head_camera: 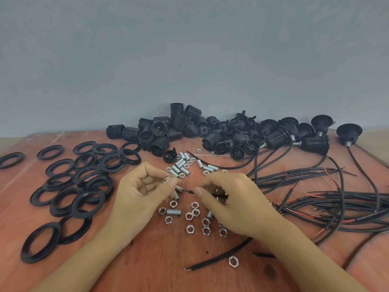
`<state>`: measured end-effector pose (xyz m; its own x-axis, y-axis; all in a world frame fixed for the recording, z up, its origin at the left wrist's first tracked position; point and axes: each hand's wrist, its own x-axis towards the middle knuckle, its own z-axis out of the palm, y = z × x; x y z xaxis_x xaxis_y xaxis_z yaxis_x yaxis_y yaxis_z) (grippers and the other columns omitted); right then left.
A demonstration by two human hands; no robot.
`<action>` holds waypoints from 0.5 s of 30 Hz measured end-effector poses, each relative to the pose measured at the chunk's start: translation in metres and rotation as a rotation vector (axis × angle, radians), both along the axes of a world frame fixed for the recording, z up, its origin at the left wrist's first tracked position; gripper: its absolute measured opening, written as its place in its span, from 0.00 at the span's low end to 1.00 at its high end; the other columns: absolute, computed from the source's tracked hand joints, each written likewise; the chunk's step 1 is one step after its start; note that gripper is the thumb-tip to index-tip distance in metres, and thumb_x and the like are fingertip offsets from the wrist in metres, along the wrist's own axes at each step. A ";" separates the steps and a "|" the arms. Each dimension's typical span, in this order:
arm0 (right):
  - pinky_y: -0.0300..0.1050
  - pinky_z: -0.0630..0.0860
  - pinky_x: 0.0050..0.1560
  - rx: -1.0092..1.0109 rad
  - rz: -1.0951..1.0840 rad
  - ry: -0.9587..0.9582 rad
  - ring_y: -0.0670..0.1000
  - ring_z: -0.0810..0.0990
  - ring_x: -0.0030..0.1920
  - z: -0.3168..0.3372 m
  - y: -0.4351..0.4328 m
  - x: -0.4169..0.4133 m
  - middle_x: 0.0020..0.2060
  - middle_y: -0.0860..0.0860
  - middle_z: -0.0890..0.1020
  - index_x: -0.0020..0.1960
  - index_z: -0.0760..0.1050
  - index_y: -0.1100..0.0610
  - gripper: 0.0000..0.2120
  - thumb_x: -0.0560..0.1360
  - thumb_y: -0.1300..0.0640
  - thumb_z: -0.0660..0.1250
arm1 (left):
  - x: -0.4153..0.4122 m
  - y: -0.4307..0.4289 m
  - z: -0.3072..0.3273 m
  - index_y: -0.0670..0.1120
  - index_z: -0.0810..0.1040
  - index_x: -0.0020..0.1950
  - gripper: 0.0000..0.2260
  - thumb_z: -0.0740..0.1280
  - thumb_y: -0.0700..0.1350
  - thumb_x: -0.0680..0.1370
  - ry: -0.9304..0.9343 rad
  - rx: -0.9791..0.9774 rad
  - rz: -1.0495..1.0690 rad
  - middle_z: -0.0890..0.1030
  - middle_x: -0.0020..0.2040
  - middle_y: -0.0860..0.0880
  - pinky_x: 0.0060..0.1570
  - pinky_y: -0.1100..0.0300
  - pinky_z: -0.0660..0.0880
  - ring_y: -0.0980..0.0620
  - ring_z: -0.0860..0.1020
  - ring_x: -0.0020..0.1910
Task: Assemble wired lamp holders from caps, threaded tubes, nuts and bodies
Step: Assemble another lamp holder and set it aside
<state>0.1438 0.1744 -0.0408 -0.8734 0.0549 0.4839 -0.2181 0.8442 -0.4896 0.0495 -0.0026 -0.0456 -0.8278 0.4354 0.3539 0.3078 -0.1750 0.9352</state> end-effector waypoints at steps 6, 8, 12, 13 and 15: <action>0.46 0.78 0.42 0.037 -0.145 0.010 0.43 0.77 0.39 0.007 0.015 -0.006 0.38 0.40 0.79 0.51 0.80 0.50 0.08 0.79 0.49 0.64 | -0.001 0.000 -0.002 0.46 0.82 0.46 0.09 0.67 0.50 0.73 0.124 -0.129 0.099 0.80 0.30 0.51 0.28 0.69 0.72 0.59 0.74 0.25; 0.46 0.78 0.45 0.063 -0.255 0.090 0.45 0.78 0.42 0.016 0.024 -0.012 0.42 0.43 0.80 0.51 0.81 0.51 0.08 0.78 0.51 0.65 | -0.003 -0.001 -0.004 0.48 0.83 0.49 0.10 0.65 0.50 0.75 0.179 -0.172 0.122 0.78 0.29 0.51 0.30 0.68 0.72 0.60 0.73 0.25; 0.53 0.75 0.55 0.195 -0.538 -0.094 0.55 0.77 0.54 0.033 0.053 -0.036 0.52 0.51 0.80 0.57 0.79 0.53 0.12 0.77 0.49 0.66 | -0.004 -0.001 -0.004 0.53 0.83 0.55 0.12 0.62 0.52 0.77 0.119 -0.150 0.077 0.74 0.26 0.50 0.33 0.69 0.72 0.57 0.72 0.26; 0.54 0.74 0.57 0.246 -0.592 -0.244 0.57 0.77 0.57 0.035 0.061 -0.043 0.55 0.53 0.80 0.58 0.78 0.53 0.15 0.77 0.47 0.66 | -0.003 -0.002 -0.003 0.53 0.83 0.56 0.13 0.62 0.52 0.78 0.080 -0.132 0.051 0.74 0.27 0.50 0.33 0.68 0.73 0.56 0.73 0.26; 0.54 0.73 0.57 0.253 -0.661 -0.473 0.59 0.77 0.59 0.031 0.073 -0.055 0.58 0.55 0.79 0.61 0.76 0.55 0.19 0.76 0.45 0.67 | -0.002 -0.002 -0.002 0.54 0.83 0.57 0.14 0.61 0.52 0.77 0.048 -0.125 0.011 0.75 0.28 0.50 0.32 0.66 0.74 0.54 0.73 0.27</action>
